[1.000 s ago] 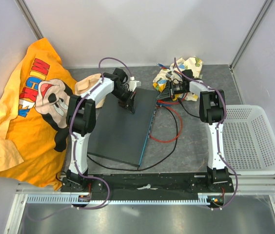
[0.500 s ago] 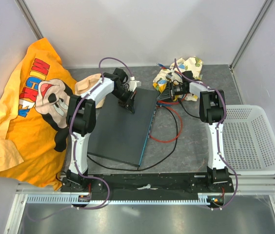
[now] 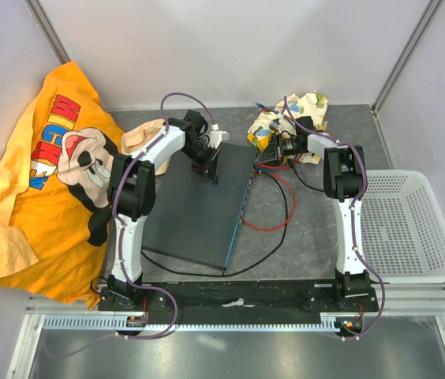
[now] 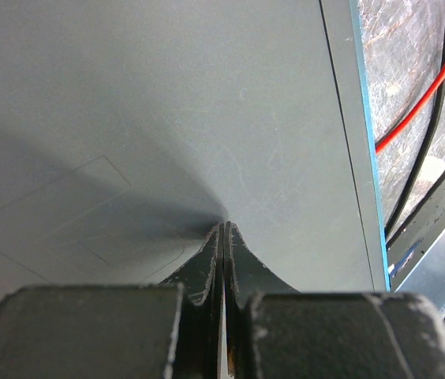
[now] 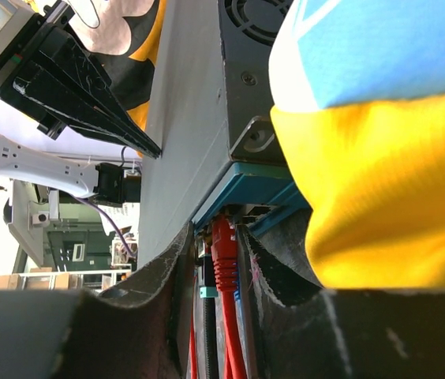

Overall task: Pull the plug from the switch port
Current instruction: Pull the connector from the switch port.

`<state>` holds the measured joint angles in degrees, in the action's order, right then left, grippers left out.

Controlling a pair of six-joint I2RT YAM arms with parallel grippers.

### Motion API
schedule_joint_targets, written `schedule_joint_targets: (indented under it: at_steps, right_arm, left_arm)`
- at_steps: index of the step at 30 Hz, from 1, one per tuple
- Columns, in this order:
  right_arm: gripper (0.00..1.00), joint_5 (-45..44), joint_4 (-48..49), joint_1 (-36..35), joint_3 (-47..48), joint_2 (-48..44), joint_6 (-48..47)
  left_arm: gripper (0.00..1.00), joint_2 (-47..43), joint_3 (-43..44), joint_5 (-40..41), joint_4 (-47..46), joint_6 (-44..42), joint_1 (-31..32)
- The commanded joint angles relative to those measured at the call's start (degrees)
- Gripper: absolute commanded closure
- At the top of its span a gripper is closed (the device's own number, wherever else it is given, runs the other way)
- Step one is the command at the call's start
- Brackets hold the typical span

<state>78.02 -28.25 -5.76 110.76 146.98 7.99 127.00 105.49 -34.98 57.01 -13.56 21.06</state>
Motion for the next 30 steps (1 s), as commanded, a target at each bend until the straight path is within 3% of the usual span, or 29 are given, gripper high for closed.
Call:
schedule_joint_targets:
  at_steps: [1,9,13,22,25,30]
  right_arm:
    - [0.69,-3.84,-0.05,0.57,-1.51,0.5,-1.13]
    - [0.77,-7.27,0.04,0.66,-2.04,0.24,-1.49]
    - [0.86,-8.76,0.39,0.66,-1.34,1.38,0.18]
    - [0.93,-12.18,0.65,1.45,0.07,1.91,4.3]
    - [1.0,-18.85,0.65,1.28,0.25,0.6,6.94]
    - [1.0,-34.83,-7.15,0.4,0.85,-3.09,4.94]
  left_arm:
    - [0.98,2.82,-0.46,4.66,-0.76,-3.14,1.26]
    - [0.98,2.99,-0.46,4.66,-0.85,-3.22,1.62]
    - [0.98,3.08,-0.55,4.66,-0.85,-3.14,1.7]
    - [0.98,2.9,-1.17,4.57,-0.85,-3.22,1.79]
    - [0.98,3.17,-0.55,4.4,-0.85,-3.22,1.97]
    - [0.98,3.08,-0.29,4.13,-0.76,-3.23,2.06]
